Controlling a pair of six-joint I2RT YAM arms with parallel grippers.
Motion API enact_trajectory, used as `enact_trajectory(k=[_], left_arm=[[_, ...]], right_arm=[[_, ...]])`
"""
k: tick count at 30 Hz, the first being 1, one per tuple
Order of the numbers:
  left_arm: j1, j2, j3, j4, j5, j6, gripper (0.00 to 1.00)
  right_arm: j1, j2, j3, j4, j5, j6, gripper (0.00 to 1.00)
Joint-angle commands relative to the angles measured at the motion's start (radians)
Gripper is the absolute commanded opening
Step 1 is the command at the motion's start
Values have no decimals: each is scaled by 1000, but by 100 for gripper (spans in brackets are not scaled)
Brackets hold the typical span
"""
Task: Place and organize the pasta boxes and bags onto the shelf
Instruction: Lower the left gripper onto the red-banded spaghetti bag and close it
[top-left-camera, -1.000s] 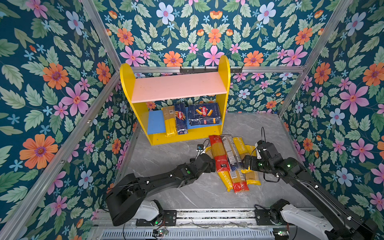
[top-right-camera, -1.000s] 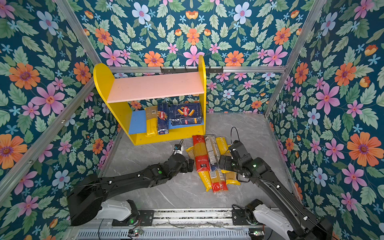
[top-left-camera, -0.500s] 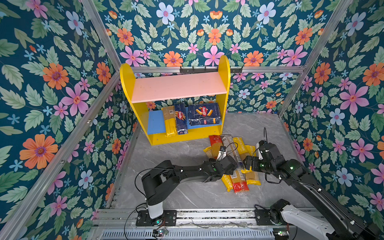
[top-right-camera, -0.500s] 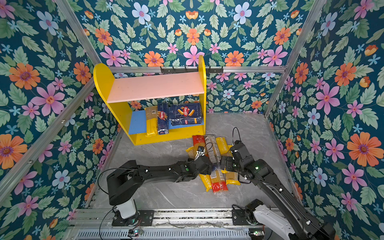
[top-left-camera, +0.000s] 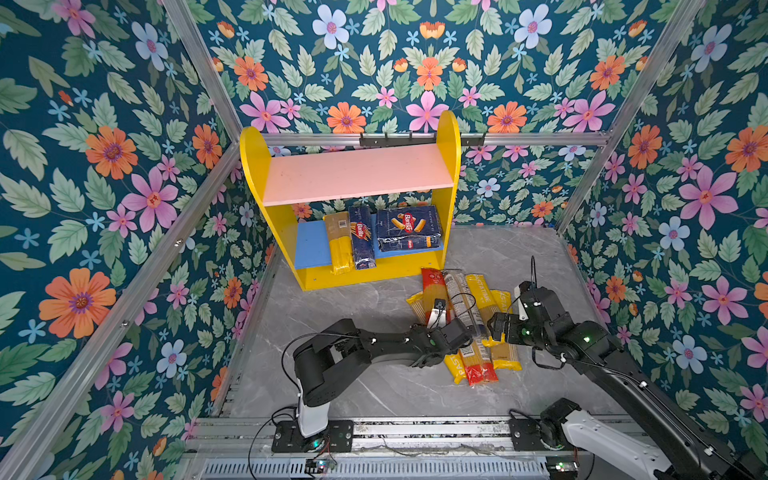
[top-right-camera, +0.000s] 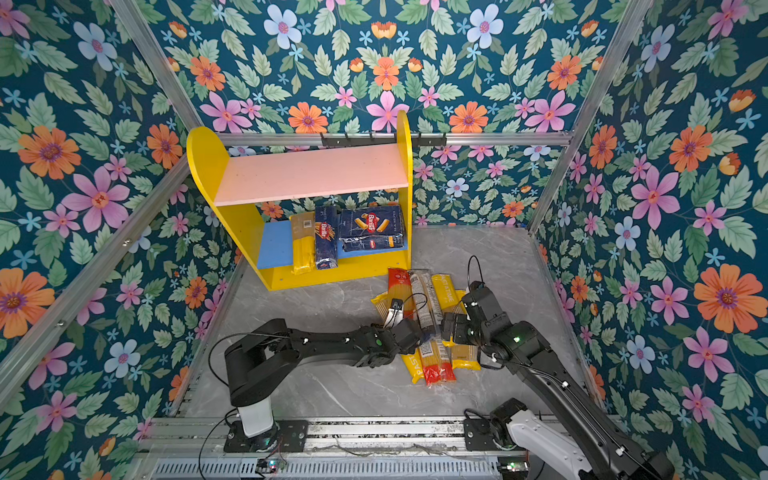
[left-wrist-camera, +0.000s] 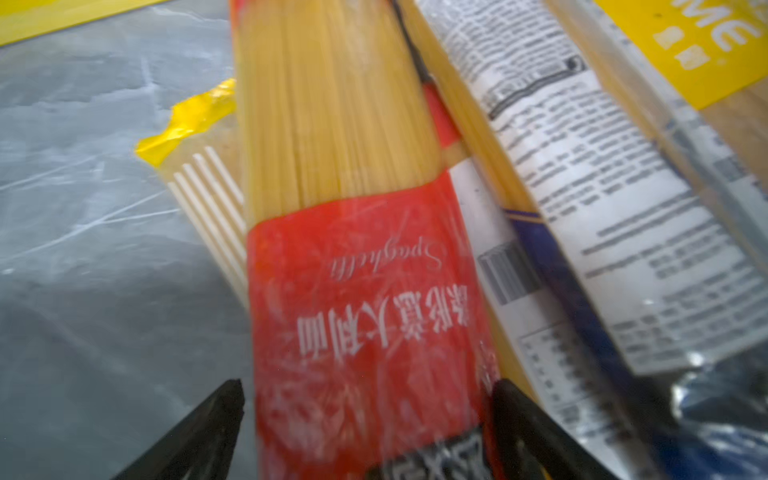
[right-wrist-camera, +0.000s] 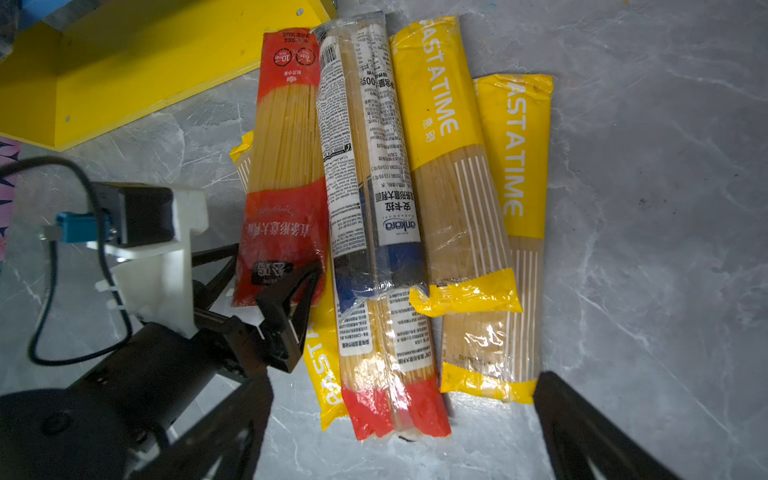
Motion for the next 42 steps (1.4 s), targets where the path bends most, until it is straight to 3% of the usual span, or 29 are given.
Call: enact_trajectory(k=[1, 15, 29, 42], left_arm=[[10, -37, -36, -97, -57, -3, 95], [11, -85, -38, 14, -50, 136, 100], [13, 23, 38, 17, -60, 140, 100], [34, 55, -16, 149, -128, 146, 100]], right_arm=[[0, 5, -5, 8, 10, -8, 99], [1, 4, -10, 0, 13, -12, 99], [1, 16, -2, 5, 16, -21, 99], [-3, 27, -3, 5, 14, -28, 99]])
